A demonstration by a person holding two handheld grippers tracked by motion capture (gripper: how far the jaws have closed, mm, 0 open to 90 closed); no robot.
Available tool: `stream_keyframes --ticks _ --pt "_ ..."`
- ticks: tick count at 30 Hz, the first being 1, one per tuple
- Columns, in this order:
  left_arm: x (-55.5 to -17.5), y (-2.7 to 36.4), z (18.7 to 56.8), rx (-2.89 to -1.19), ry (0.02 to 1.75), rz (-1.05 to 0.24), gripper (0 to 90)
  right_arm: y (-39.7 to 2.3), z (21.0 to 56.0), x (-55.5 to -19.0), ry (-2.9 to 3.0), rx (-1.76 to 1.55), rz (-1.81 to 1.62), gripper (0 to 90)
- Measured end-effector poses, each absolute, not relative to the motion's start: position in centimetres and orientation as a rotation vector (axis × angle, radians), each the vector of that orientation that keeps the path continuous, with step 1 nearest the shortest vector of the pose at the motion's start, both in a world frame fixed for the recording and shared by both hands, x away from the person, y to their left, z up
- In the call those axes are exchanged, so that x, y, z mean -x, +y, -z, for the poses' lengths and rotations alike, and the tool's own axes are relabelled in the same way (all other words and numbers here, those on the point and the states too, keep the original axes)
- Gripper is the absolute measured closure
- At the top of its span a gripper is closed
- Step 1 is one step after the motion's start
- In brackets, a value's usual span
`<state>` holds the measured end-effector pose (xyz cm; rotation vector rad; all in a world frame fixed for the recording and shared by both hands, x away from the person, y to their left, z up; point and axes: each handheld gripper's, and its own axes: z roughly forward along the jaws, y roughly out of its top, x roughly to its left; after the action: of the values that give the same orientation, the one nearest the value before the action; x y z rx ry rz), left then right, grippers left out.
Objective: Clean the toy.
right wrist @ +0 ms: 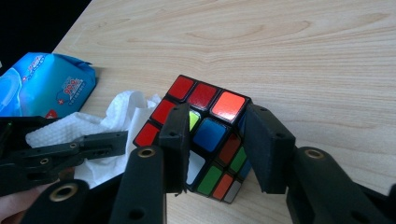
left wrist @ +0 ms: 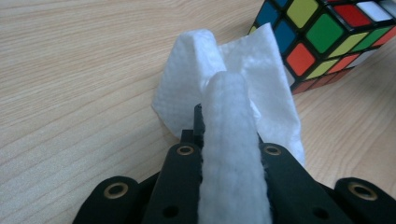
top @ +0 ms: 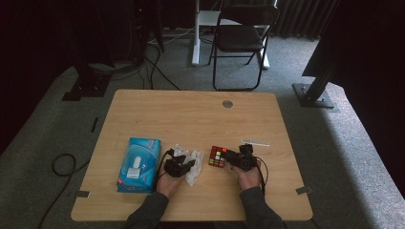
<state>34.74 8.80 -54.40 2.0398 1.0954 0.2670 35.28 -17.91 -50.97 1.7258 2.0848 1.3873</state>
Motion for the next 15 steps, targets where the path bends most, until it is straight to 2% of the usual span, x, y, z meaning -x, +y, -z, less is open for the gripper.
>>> stream_keyframes --ticks 6,15 --pt "-35.0 8.3 54.2 -2.045 1.09 -0.251 86.8 -17.5 50.9 -35.3 2.11 -1.704 -1.395 67.5" --pt "-35.6 5.9 53.8 -2.057 1.067 -0.206 86.1 -17.5 50.9 -35.3 2.113 -1.698 -1.397 67.6"
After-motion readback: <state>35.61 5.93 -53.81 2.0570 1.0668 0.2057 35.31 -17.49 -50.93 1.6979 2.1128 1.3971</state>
